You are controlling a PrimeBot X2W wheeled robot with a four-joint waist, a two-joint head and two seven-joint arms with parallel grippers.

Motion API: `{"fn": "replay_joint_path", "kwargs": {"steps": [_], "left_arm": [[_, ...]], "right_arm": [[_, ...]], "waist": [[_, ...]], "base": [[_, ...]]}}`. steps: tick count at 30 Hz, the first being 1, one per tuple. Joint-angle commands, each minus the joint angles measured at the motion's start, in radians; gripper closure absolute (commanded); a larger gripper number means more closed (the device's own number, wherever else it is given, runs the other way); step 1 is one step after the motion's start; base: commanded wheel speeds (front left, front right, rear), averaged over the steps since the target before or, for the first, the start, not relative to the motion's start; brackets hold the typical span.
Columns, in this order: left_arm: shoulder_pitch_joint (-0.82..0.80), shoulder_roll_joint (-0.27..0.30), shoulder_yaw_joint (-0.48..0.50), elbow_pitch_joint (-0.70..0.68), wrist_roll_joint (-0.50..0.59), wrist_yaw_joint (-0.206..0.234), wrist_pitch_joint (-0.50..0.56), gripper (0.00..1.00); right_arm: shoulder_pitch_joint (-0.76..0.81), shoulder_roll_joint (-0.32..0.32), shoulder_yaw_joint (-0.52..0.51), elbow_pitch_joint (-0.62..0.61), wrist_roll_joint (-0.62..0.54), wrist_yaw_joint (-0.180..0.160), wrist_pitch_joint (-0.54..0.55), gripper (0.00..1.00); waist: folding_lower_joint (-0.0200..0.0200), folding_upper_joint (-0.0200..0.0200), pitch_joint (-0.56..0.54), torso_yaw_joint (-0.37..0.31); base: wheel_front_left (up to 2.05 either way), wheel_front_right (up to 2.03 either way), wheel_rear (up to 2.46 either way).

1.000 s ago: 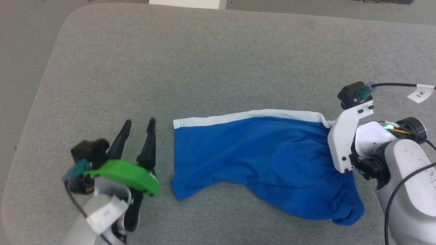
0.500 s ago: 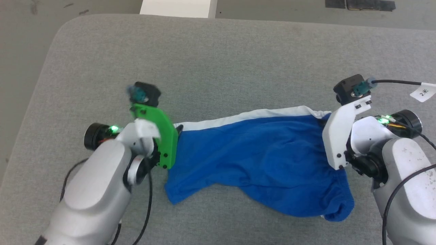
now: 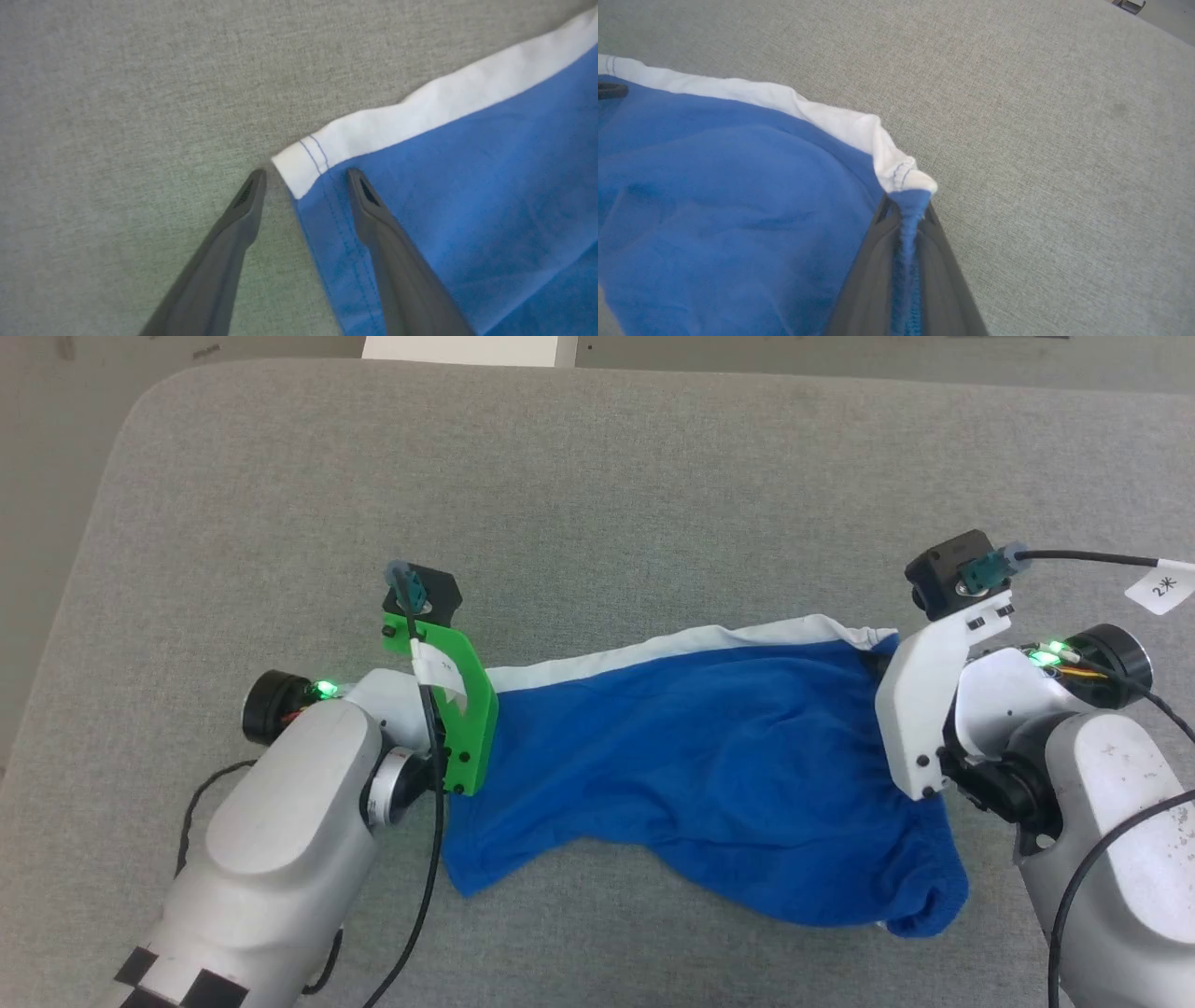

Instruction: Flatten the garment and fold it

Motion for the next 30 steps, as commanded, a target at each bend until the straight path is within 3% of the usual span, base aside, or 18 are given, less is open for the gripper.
{"fn": "replay_joint_path", "kwargs": {"steps": [1,2,8,15,23,30], "left_arm": [[0.0,-0.016,-0.005,0.02,-0.008,-0.011,-0.007,0.73],[0.001,-0.02,-0.006,0.032,-0.011,-0.016,-0.012,1.0],[0.0,-0.037,0.013,0.058,-0.044,-0.034,-0.052,1.0],[-0.002,-0.063,0.104,0.02,-0.124,-0.034,-0.15,1.0],[-0.043,-0.068,0.219,-0.091,-0.216,-0.05,-0.234,1.0],[-0.116,-0.046,0.285,-0.218,-0.223,-0.028,-0.279,1.0]], "right_arm": [[0.014,0.0,0.0,-0.006,0.005,-0.001,0.002,1.0],[0.016,0.0,0.0,-0.007,0.005,-0.001,0.002,1.0],[0.019,0.0,-0.003,-0.006,0.003,-0.001,-0.005,1.0],[0.022,-0.005,-0.004,-0.003,0.022,-0.001,-0.047,1.0],[-0.042,-0.045,0.006,-0.027,0.079,-0.001,-0.119,1.0],[-0.135,-0.059,-0.03,-0.066,0.118,-0.001,-0.179,1.0]], "waist": [[0.0,0.0,0.002,0.001],[0.0,0.0,0.003,0.001],[0.0,0.0,0.001,0.003],[0.0,0.0,-0.038,0.009],[0.0,0.0,-0.122,-0.006],[0.0,0.0,-0.159,-0.021]], "base": [[0.0,0.0,0.0],[0.0,0.0,0.0],[0.0,0.0,0.0],[0.0,0.0,0.0],[0.0,0.0,0.0],[0.0,0.0,0.0]]}}
